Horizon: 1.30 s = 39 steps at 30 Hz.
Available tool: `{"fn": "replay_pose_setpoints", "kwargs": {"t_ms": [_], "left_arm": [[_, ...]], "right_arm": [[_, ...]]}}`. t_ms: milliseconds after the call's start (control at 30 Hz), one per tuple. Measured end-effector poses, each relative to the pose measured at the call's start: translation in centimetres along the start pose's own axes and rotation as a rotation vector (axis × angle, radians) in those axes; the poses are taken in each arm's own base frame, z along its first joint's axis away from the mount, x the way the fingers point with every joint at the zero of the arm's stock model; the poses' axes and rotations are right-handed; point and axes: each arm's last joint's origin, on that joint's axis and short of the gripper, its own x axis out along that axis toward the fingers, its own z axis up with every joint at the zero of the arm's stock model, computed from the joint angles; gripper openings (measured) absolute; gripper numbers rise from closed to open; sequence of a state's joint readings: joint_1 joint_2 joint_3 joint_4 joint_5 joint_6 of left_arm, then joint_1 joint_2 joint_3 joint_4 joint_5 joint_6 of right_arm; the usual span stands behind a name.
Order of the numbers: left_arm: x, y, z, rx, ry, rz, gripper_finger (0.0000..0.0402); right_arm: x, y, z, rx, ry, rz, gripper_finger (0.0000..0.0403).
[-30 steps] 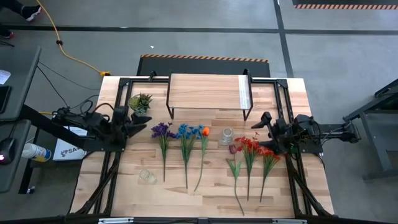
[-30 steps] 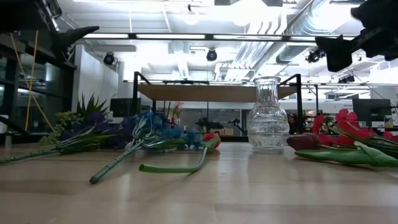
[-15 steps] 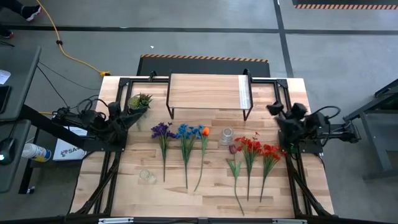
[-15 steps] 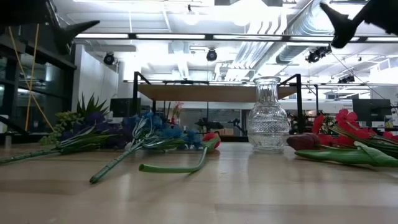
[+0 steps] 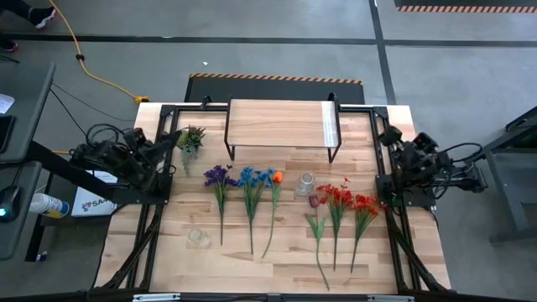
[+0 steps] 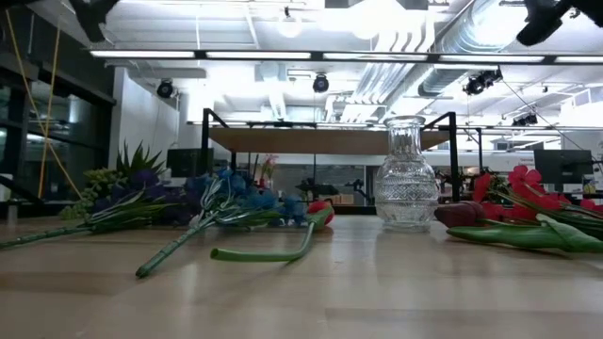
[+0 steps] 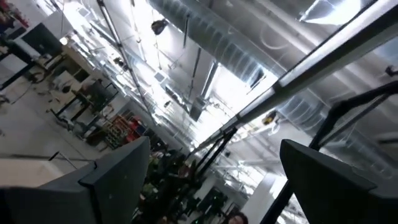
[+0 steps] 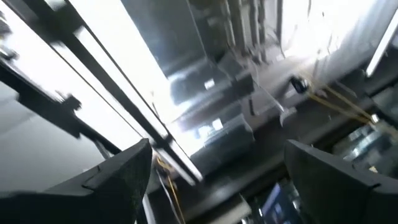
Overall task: Pick and place flowers into a vace then onto a shelf
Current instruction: Put the red flower into the bottom transparent vase
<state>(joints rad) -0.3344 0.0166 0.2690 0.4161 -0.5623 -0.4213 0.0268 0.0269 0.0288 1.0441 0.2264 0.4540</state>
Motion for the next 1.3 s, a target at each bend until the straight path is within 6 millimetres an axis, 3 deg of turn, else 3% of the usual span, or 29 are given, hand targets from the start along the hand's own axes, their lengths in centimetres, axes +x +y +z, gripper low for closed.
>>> {"fn": "replay_pose_setpoints", "kwargs": {"t_ms": [367,667,800,1033,1300], "left_arm": [[2.6,-3.6,3.9,0.129,0.207,0.062,0.0390],[5.2,-5.5,3.9,0.199,0.314,0.108,0.0390],[5.8,-5.8,3.9,0.215,0.338,0.118,0.0390],[6.1,-6.5,4.8,0.213,0.340,0.119,0.0390],[6.8,-7.8,6.5,0.215,0.359,0.102,0.0390]], "right_arm": [[1.6,1.6,1.8,-0.079,-0.022,0.092,0.0351],[2.8,1.2,2.2,-0.172,0.017,-0.208,0.0351],[2.8,1.0,1.9,-0.196,0.044,-0.237,0.0351],[2.9,1.5,2.0,-0.223,0.070,-0.096,0.0351],[4.0,3.5,3.8,-0.181,0.055,0.171,0.0351]]}}
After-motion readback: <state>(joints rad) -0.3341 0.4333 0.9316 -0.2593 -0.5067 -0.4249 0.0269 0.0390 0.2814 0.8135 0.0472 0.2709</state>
